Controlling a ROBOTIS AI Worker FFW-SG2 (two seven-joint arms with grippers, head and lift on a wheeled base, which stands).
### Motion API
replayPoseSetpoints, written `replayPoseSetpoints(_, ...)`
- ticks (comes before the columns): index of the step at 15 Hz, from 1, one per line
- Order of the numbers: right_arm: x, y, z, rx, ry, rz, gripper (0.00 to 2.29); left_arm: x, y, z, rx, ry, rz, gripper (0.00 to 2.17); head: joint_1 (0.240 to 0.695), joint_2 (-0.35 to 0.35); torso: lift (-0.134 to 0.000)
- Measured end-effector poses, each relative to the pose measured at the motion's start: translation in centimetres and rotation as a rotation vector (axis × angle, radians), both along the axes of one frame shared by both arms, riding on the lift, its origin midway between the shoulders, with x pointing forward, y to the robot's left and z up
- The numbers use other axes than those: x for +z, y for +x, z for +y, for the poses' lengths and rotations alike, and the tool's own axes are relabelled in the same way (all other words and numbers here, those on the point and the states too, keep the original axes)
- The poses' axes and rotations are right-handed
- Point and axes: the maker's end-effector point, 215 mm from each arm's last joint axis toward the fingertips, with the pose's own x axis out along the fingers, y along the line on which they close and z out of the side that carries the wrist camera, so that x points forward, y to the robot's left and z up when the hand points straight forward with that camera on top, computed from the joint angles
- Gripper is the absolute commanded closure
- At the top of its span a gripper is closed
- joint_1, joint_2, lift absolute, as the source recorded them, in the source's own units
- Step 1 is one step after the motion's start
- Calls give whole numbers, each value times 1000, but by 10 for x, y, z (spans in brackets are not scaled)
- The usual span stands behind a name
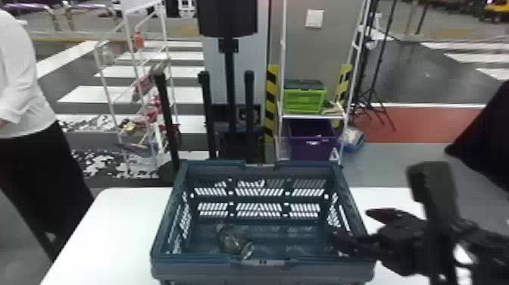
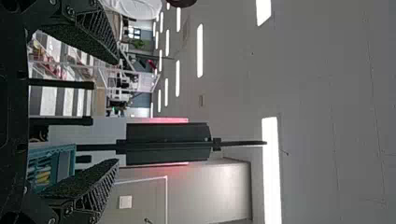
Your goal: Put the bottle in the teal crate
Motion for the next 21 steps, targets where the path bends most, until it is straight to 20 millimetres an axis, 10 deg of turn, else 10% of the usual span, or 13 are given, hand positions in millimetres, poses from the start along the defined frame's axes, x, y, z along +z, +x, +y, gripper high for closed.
replayPoseSetpoints(6, 49, -74, -58, -124, 142, -415, 93, -10, 12, -19, -34, 12, 43, 144, 499, 0, 0)
replayPoseSetpoints(12, 6, -147, -82, -219, 174, -532, 97, -16, 28, -23, -45, 30, 99, 144, 499, 0, 0)
replayPoseSetpoints(21, -36, -176, -68, -195, 131, -410, 97, -21, 39, -21, -36, 31, 123, 144, 499, 0, 0)
